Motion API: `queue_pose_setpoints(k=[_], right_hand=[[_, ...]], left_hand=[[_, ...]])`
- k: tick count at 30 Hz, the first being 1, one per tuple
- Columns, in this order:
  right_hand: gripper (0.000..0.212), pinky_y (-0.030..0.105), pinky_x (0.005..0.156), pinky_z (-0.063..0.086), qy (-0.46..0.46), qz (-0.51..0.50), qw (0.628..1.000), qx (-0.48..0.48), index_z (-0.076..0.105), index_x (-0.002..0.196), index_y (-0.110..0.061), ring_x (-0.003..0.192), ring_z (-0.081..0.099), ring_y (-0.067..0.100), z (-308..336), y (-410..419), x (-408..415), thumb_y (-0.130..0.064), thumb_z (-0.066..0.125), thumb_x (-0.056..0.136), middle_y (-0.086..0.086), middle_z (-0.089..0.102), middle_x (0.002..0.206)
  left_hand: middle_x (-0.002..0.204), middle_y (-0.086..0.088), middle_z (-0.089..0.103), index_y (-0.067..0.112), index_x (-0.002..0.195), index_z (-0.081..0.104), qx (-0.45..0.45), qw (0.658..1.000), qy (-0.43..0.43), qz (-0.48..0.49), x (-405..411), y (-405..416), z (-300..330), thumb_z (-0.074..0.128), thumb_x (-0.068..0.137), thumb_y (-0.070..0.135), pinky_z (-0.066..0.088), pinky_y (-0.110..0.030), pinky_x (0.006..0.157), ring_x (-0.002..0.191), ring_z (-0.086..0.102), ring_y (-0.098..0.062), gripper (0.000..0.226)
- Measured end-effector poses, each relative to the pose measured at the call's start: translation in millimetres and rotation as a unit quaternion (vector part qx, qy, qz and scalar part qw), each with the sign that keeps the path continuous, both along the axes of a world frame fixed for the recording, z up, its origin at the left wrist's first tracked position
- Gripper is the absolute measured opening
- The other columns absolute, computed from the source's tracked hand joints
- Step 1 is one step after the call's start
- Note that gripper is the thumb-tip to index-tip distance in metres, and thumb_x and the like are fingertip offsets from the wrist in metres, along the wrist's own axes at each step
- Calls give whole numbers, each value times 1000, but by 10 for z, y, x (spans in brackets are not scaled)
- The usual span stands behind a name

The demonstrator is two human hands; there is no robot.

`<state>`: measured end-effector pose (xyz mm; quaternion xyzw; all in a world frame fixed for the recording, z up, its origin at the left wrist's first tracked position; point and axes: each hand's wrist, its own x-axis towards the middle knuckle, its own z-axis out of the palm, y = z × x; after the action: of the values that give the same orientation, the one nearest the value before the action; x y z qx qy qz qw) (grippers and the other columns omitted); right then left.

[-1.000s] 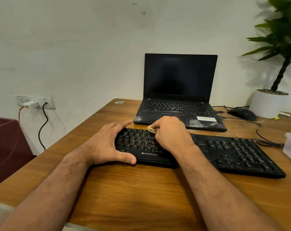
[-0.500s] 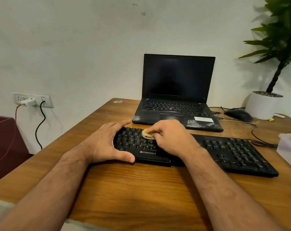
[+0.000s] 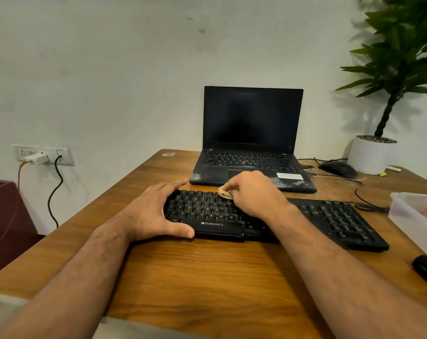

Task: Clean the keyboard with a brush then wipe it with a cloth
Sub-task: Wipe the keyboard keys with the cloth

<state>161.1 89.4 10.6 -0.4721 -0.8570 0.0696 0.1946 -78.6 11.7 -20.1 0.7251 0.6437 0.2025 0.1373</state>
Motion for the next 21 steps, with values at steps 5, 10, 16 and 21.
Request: queue_pose_setpoints(k=[5, 10, 16, 21], right_hand=[[35, 33, 106, 46, 26, 102, 994, -17, 74, 118, -36, 116, 59, 9, -114, -72, -179, -15, 54, 97, -13, 70, 123], [40, 37, 94, 54, 2, -24, 1000, 17, 76, 114, -36, 104, 64, 17, -71, 19, -226, -11, 57, 90, -7, 73, 107], [35, 28, 97, 53, 52, 42, 997, -26, 75, 114, -37, 102, 64, 6, -52, -119, -55, -15, 55, 95, -13, 74, 114], [34, 34, 84, 58, 29, -119, 992, -3, 76, 114, -32, 81, 61, 10, -48, 31, 126, -12, 59, 93, -4, 73, 97]], left_hand=[[160, 6, 28, 44, 156, 10, 24, 997, 79, -7, 48, 23, 15, 52, 41, 101, 20, -40, 121, 146, 23, -12, 136], [162, 0, 27, 44, 156, -1, 14, 985, 174, -6, 162, 67, 41, 40, 39, 106, 14, -39, 123, 148, 22, -18, 139], [155, 6, 33, 44, 156, -1, 24, 986, 165, -2, 113, 68, 30, 37, 38, 108, 23, -38, 119, 142, 26, -13, 139], [154, 7, 33, 41, 157, 0, 23, 990, 140, -1, 127, 52, 27, 42, 39, 106, 25, -38, 120, 141, 23, -11, 140]])
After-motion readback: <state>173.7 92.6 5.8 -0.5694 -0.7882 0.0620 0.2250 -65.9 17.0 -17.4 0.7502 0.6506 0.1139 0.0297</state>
